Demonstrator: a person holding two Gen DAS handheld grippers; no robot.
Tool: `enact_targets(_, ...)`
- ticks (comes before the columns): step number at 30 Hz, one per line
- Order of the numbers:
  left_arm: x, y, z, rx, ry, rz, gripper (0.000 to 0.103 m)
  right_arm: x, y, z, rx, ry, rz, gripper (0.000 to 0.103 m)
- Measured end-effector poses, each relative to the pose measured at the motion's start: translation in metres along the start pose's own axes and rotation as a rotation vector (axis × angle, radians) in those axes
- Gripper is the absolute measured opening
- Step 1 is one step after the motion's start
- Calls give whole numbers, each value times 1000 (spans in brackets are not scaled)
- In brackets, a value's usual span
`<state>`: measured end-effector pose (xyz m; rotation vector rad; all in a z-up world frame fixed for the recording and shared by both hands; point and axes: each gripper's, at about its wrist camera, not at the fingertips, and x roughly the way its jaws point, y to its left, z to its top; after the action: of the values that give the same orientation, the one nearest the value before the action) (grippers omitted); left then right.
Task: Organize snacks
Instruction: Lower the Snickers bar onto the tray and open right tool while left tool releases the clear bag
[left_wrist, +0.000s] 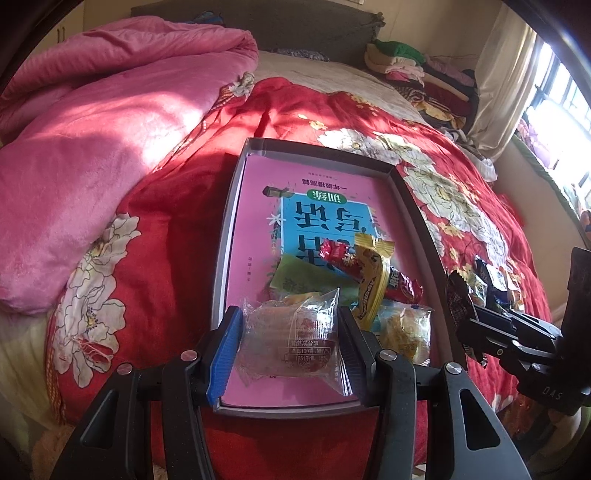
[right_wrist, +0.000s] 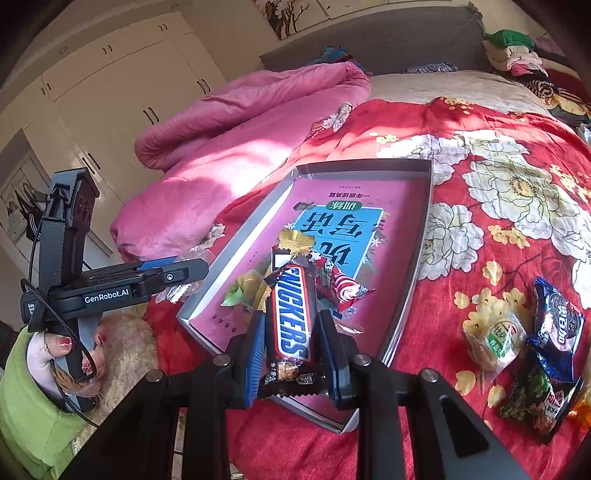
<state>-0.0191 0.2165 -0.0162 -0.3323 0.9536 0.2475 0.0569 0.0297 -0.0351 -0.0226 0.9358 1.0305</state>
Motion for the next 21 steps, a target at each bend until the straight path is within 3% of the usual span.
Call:
enact_targets(10, 25, -26, -11, 83, 61, 23, 53, 3, -11, -4, 36, -5, -17, 29)
enact_targets(21, 34, -27, -13, 93, 78, 23, 53, 12, -10, -5, 36, 0, -36, 29)
